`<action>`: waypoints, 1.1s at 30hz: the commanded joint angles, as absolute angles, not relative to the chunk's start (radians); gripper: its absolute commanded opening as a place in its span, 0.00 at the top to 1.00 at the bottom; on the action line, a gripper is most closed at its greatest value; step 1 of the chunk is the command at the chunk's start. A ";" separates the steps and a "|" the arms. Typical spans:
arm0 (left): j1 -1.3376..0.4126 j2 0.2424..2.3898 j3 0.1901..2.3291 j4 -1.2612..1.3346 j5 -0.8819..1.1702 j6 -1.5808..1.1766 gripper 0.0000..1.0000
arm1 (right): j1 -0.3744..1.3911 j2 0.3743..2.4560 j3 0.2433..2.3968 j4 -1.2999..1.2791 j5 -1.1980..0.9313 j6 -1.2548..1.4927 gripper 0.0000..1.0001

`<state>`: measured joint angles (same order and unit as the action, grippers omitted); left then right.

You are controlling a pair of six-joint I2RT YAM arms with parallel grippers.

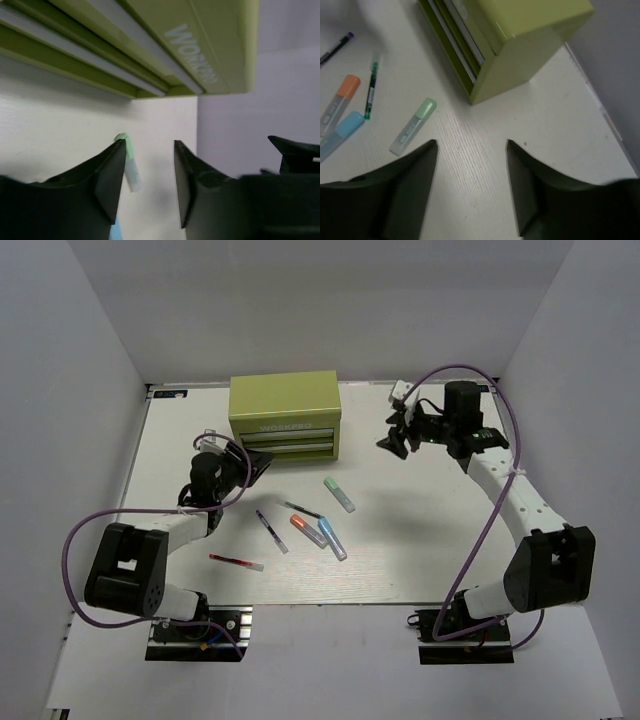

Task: Sort the stationery into containers
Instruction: Open the drawer

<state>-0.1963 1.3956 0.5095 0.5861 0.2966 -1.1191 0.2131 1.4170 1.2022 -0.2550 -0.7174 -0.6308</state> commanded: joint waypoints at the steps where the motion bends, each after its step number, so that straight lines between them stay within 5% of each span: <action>1: -0.219 1.420 0.561 0.693 0.192 -1.152 0.45 | 0.288 1.443 1.276 -0.201 -0.770 -0.800 0.24; 7: -0.238 1.517 0.606 0.756 0.160 -1.196 0.32 | 0.399 1.549 1.408 -0.149 -0.706 -0.839 0.17; 33: -0.247 1.687 0.644 0.905 0.049 -1.218 0.36 | 0.588 1.828 1.628 0.020 -0.371 -0.801 0.16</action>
<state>-0.2443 1.6859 0.6060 0.8688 0.0811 -1.2171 0.5789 1.8153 1.5719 -0.0456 -0.4213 -0.8124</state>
